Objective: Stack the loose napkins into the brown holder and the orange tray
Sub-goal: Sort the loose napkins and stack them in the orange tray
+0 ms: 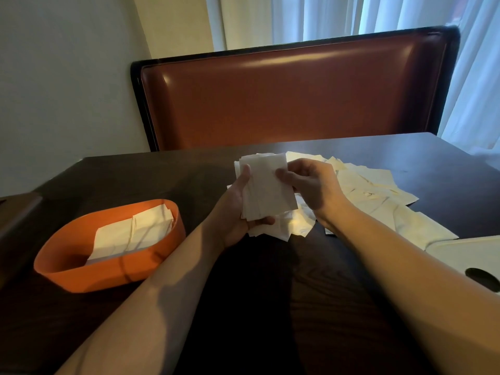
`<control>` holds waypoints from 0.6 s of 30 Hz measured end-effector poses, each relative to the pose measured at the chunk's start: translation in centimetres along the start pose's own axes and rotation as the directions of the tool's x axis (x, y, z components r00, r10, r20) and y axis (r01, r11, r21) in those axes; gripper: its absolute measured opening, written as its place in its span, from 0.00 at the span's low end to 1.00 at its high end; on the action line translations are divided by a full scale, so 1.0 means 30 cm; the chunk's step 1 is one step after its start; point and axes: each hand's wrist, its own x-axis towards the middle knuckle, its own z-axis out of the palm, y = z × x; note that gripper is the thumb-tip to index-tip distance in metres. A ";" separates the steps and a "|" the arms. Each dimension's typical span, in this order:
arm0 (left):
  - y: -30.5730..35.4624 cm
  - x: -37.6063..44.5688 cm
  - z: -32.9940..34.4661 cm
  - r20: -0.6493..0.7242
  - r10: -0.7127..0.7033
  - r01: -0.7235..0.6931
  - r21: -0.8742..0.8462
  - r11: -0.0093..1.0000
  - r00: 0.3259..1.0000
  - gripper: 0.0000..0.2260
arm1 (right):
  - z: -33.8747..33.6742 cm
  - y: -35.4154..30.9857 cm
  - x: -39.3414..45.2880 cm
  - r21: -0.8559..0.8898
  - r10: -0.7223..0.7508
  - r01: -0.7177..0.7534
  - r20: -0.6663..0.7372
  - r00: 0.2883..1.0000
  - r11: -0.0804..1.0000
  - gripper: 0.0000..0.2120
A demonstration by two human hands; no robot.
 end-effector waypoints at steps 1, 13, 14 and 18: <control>-0.003 0.003 -0.004 -0.001 -0.006 0.006 0.000 1.000 1.000 0.21 | 0.002 -0.002 -0.002 0.022 0.006 -0.005 -0.007 1.000 1.000 0.05; -0.008 0.016 -0.014 0.041 0.005 -0.005 0.019 1.000 0.999 0.21 | 0.032 -0.013 -0.017 0.107 0.066 -0.064 -0.015 0.998 0.992 0.07; -0.008 0.016 -0.014 0.045 0.001 -0.002 0.014 1.000 0.999 0.22 | 0.032 -0.014 -0.016 0.084 0.047 -0.045 -0.026 0.999 0.995 0.07; -0.010 0.022 -0.013 0.039 -0.014 0.015 -0.039 0.999 0.999 0.24 | 0.033 -0.021 -0.019 0.084 -0.020 0.024 -0.053 0.998 0.996 0.07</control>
